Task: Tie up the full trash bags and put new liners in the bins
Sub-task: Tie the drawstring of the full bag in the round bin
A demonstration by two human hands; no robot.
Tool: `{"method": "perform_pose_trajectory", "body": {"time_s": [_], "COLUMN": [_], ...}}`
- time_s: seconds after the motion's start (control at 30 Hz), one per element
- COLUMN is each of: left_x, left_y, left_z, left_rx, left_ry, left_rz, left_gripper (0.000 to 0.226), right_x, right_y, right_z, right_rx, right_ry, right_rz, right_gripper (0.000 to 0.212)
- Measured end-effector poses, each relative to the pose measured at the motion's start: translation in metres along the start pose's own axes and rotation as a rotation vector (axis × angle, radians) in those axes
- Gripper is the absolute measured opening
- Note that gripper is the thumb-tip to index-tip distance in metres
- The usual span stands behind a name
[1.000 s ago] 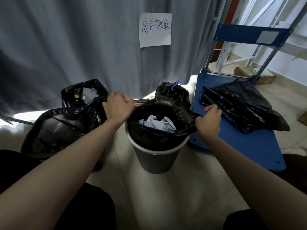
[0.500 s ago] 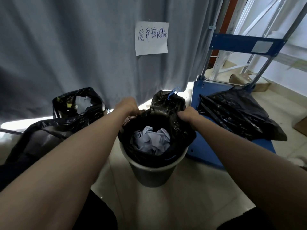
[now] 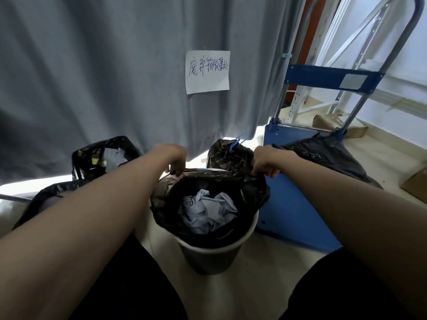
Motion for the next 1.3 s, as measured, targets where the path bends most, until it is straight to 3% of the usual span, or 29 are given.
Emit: {"method": "perform_pose_trajectory", "body": {"time_s": [0.1,0.27,0.4,0.47,0.57,0.63,0.7,0.87,0.97,1.07,1.2,1.3], "left_x": [0.000,-0.008,-0.015,-0.017,-0.018,-0.018,-0.017,-0.017,-0.020,-0.023,-0.026,-0.032], "left_y": [-0.003,0.003,0.023,0.032,0.041,0.040,0.037,0.040,0.046,0.051,0.060,0.069], "left_z": [-0.006,-0.002,0.016,0.026,0.031,0.031,0.032,0.041,0.044,0.047,0.050,0.055], "left_rx": [-0.085,-0.112,-0.071,-0.121,-0.204,-0.201,-0.164,-0.173,-0.231,-0.283,-0.358,-0.394], "left_ry": [0.018,0.020,-0.021,-0.049,-0.051,-0.038,-0.029,-0.074,-0.097,-0.121,-0.146,-0.178], "left_rz": [-0.005,0.084,0.279,0.346,0.398,0.404,0.405,0.447,0.474,0.470,0.494,0.518], "left_gripper": [0.016,0.023,0.051,0.054,0.055,0.055,0.053,0.033,0.024,0.016,0.011,0.008], "right_x": [-0.005,-0.006,-0.002,-0.001,0.005,0.010,0.013,0.002,-0.005,-0.010,0.000,0.008], "right_y": [-0.013,0.029,0.044,0.044,0.038,0.031,0.016,-0.014,-0.025,-0.035,-0.012,0.001], "right_z": [0.013,0.001,-0.017,-0.022,-0.022,-0.024,-0.032,-0.039,-0.037,-0.040,-0.068,-0.081], "right_rx": [-0.086,0.020,0.157,0.135,0.093,0.042,-0.071,-0.367,-0.365,-0.315,-0.014,0.174], "right_ry": [-0.029,0.028,0.088,0.092,0.078,0.082,0.123,0.152,0.134,0.118,0.216,0.261], "right_rz": [-0.056,0.330,0.415,0.417,0.374,0.320,0.187,-0.082,-0.224,-0.307,-0.022,0.143], "right_gripper": [0.014,0.010,0.005,0.009,0.023,0.021,0.008,0.028,0.042,0.044,0.045,0.031]}}
Point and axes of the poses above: each hand's wrist, its own x-axis towards the middle knuckle, its own y-axis out of the back of the hand, z = x × y, the point moved 10 cm from there along x, towards the middle knuckle, and after that the axes turned 2 degrees about z, right-handed, at the moved point
